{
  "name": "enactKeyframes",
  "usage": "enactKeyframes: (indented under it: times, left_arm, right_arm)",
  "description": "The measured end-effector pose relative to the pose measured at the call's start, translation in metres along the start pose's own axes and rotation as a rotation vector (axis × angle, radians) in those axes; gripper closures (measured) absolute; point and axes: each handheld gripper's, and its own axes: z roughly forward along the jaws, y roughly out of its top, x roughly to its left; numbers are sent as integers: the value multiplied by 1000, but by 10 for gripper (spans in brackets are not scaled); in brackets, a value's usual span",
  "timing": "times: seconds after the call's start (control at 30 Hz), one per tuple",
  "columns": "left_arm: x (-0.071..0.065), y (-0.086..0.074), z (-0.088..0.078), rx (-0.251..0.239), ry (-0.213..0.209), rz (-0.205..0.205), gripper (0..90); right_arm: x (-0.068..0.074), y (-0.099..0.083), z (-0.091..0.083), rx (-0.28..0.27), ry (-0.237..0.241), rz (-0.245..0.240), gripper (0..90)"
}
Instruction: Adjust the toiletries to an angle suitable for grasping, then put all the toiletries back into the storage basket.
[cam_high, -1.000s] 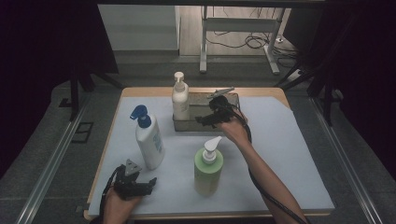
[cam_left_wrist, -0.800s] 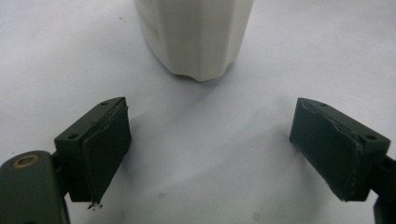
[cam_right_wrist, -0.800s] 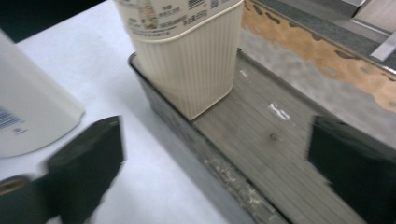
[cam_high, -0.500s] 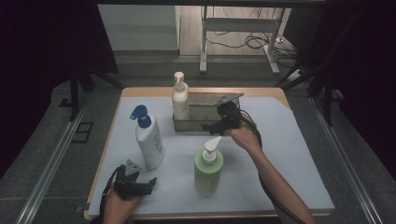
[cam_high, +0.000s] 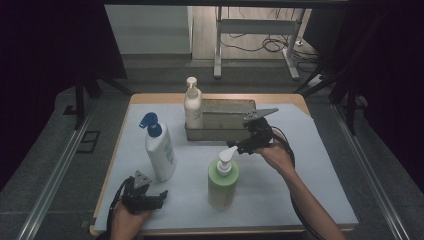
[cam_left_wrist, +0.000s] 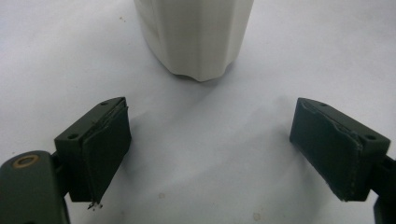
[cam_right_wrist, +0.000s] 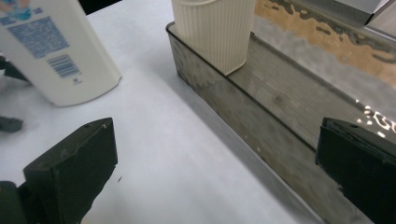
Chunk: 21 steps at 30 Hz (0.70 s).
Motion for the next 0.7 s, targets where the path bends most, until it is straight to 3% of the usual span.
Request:
enactKeyframes:
  times: [0.7]
  left_arm:
    - [0, 0, 0, 0, 0, 0, 123]
  right_arm:
    - [10, -52, -52, -37, 34, 14, 0]
